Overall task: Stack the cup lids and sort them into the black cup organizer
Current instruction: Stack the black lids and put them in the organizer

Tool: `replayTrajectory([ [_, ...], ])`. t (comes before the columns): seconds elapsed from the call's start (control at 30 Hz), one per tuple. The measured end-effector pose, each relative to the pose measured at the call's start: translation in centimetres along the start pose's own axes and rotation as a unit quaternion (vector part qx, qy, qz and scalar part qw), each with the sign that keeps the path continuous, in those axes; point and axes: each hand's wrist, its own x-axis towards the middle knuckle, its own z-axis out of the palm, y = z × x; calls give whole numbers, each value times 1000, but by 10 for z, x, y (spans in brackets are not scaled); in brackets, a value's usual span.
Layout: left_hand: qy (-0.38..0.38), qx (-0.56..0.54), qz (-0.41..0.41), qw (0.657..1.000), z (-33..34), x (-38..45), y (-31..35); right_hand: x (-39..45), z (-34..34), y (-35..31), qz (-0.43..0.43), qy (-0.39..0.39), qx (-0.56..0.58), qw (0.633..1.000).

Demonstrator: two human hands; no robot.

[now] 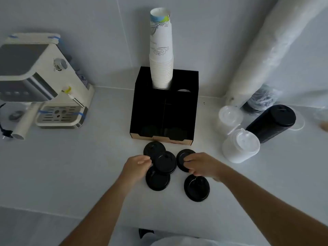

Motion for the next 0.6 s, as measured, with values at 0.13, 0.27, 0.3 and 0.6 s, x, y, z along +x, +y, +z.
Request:
replayTrajectory([
  [0.13, 21, -11, -20, 1000, 10, 4, 0, 5, 22, 1, 10, -41, 62, 997],
  [0.27, 21, -12, -29, 999, 16, 6, 4, 20, 32, 0, 51, 7, 111, 992],
  [0.3, 22, -14, -35, 999, 17, 9, 2, 23, 34, 0, 59, 15, 114, 992],
  [0.6, 19, 1, -41, 999, 23, 10, -2, 29, 37, -5, 79, 8, 149, 986],
])
